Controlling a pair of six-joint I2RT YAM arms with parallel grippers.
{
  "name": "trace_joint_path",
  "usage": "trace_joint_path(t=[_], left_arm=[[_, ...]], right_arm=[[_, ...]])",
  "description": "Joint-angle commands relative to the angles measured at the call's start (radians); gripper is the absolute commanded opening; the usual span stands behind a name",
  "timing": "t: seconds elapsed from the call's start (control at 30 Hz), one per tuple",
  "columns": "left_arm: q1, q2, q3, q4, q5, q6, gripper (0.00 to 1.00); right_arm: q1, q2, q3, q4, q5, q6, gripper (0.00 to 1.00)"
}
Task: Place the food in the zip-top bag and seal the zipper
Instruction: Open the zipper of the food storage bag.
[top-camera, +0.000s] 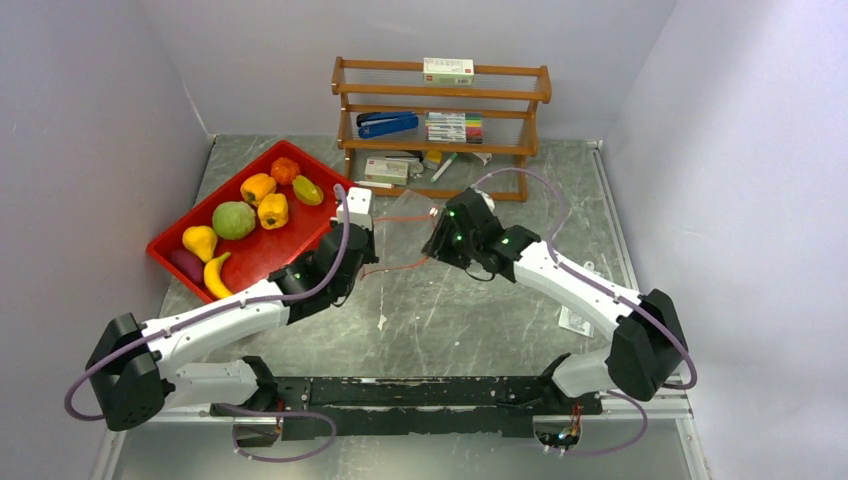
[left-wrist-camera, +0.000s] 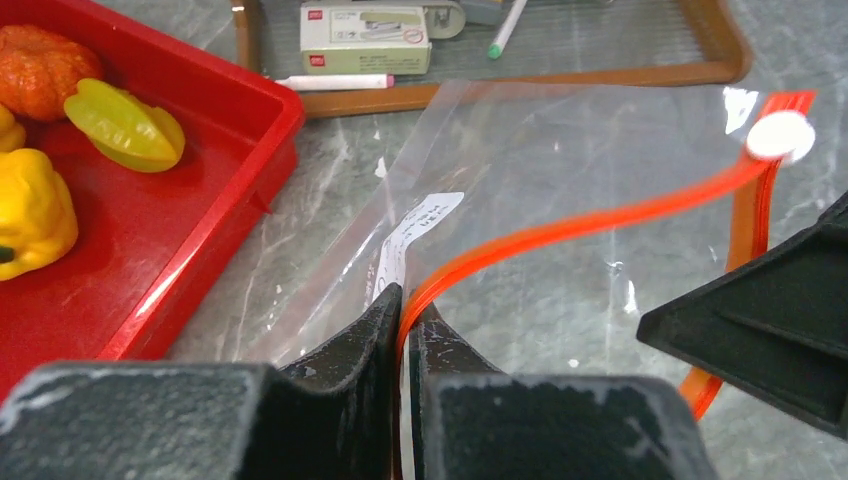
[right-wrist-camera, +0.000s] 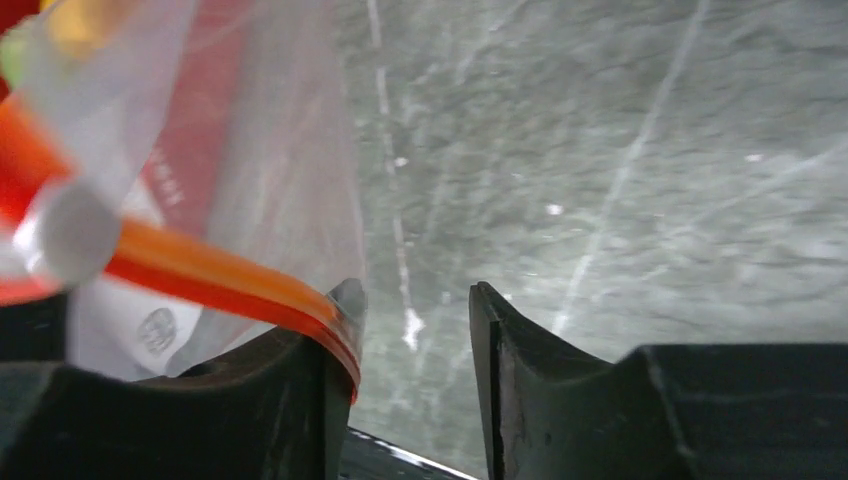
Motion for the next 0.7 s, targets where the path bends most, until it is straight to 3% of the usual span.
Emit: trace_joint_path(t=[0.0,0.13,0.3,0.5,0.6,0.67], left_arm=[[-0.002,0.015,0.018,0.016,-0.056,-0.014,0.07],[-0.007,0.011,0.007,0.03,-0.068,-0.014,0.07],[-0.009,0.033,-0.004,0.022,-0.105,-0.098,0.07],[-0.016,0.027,-0.033,0.051,-0.092,-0.153,0.07],[-0.016,0.009,-0.042,0.057,-0.09,-0.179,0.07],[-0.015,-0.004,-0.049,0.054,-0.116,-0.187,0.07]], right_arm=[[0.071,0.049,0.046,0.124,0.019,0.192,0.49],[0.089,0.113,0.076,0.098,0.077,0.319,0.52],[0.124,0.127,0.052,0.108,0.138,0.505,0.48],[0.168,0.139,0.035,0.142,0.217,0.588,0.5],[0.168,0.171,0.018,0.19,0.196,0.575,0.42],[0.169,0.188,0.013,0.205,0.188,0.528,0.24]])
